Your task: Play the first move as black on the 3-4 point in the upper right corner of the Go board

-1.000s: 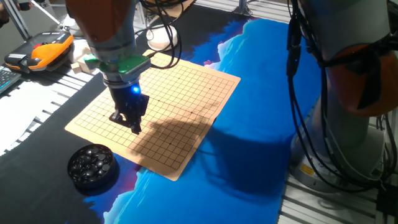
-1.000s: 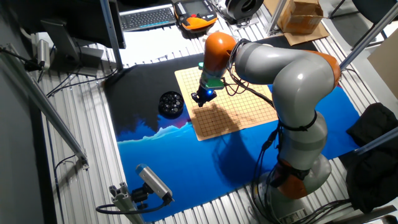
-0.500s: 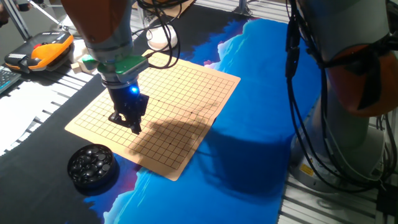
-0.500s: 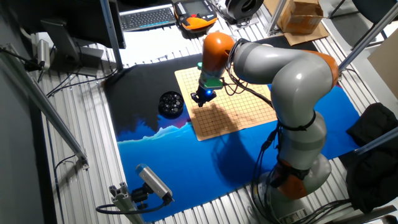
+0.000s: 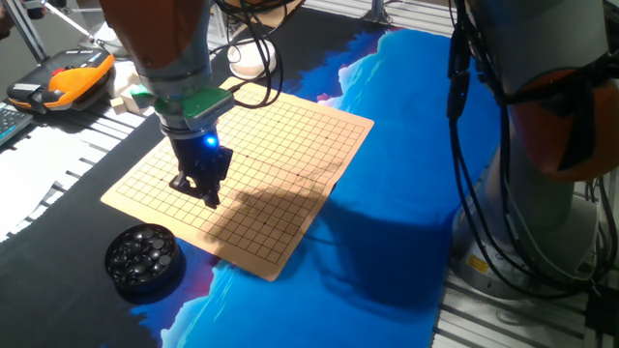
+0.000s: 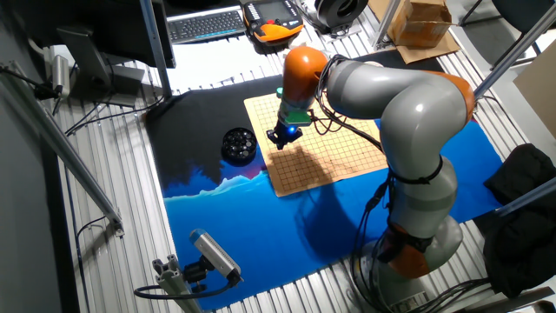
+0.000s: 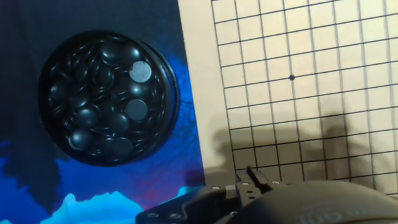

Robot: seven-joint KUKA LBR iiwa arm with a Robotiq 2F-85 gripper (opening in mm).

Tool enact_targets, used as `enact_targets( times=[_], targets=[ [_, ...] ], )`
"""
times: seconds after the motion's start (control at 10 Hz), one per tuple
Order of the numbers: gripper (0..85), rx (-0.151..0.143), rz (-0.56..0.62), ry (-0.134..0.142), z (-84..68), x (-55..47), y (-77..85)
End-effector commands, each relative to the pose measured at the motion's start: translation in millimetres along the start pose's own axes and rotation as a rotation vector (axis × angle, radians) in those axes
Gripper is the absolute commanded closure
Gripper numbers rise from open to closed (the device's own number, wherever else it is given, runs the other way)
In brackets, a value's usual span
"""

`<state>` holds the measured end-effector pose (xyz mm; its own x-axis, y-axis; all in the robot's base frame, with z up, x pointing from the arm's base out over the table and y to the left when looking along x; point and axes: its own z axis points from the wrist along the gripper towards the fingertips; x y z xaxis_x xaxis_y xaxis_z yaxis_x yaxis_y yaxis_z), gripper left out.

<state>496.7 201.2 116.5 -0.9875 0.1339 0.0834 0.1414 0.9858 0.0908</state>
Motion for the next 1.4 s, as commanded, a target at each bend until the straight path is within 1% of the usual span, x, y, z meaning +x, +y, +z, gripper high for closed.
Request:
enact_targets(
  times=[0.0,0.3,0.4,0.5,0.6,0.7,0.8,0.9,1.0,1.1,1.2,1.3],
  targets=[
    [85.0,-0.002,0.0,0.001,0.1,-0.1,-0.1],
    [85.0,0.003,-0.005,0.004,0.1,-0.1,-0.1],
    [85.0,-0.009,0.002,0.013,0.1,-0.1,-0.1],
    [85.0,-0.011,0.005,0.013,-2.0,3.6,-0.1],
    [85.0,-0.008,0.006,0.016,-7.2,11.5,-0.3],
    [85.0,0.001,-0.008,0.016,-12.4,19.9,-2.9],
    [85.0,0.004,-0.017,0.015,-16.3,30.3,-10.1],
    [85.0,0.002,-0.028,0.015,-18.2,36.1,-17.3],
    [85.0,0.001,-0.037,0.015,-19.6,39.0,-24.5],
    [85.0,-0.014,-0.047,0.013,-18.2,43.1,-33.1],
    [85.0,-0.018,-0.062,-0.004,-12.7,47.8,-40.3],
    [85.0,-0.021,-0.066,-0.009,-7.2,50.9,-42.1]
  ],
)
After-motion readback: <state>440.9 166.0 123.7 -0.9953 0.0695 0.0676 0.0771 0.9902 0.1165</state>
